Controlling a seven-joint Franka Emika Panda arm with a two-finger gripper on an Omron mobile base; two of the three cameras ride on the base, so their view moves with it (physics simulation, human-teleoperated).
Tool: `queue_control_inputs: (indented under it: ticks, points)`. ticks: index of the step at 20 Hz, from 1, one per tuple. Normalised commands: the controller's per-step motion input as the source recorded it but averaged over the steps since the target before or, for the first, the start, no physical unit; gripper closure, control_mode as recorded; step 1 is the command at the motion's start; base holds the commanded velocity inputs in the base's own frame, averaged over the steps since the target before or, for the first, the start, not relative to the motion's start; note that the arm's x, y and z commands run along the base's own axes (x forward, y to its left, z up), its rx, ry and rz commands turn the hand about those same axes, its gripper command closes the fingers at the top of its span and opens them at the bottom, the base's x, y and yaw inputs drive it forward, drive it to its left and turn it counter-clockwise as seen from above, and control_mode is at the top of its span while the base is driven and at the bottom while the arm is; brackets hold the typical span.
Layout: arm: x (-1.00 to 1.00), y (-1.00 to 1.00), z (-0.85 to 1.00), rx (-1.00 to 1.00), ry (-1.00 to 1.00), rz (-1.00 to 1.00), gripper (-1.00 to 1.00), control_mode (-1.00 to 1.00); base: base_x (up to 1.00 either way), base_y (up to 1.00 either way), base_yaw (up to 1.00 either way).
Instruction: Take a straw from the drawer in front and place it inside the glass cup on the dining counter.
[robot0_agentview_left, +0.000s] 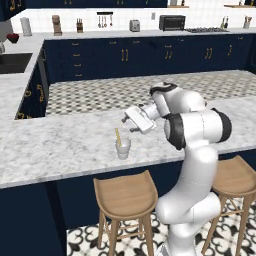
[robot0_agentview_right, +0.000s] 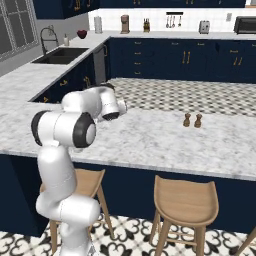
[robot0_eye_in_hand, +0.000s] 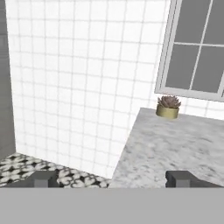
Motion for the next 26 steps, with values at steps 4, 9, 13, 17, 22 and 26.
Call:
queue_control_inputs:
  ticks: [4, 9, 13, 17, 22, 26]
  points:
    - [-0.74, 0.03, 0.94, -0.27, -0.41, -0.01, -1.00, -1.00, 0.00, 0.00, 0.00]
    - [-0.90, 0.09, 0.56, -0.39, -0.40, -0.03, -1.00, -1.00, 0.00, 0.00, 0.00]
    - [-0.90, 0.26, 0.05, -0.42, -0.29, -0.03, -1.00, -1.00, 0.00, 0.00, 0.00]
    - [-0.84, 0.40, -0.04, -0.40, -0.17, -0.01, -1.00, -1.00, 0.00, 0.00, 0.00]
    - [-0.54, 0.53, -0.18, -0.37, -0.04, 0.00, -1.00, -1.00, 0.00, 0.00, 0.00]
    - [-0.42, 0.58, -0.29, -0.32, 0.00, 0.00, -1.00, -1.00, 0.00, 0.00, 0.00]
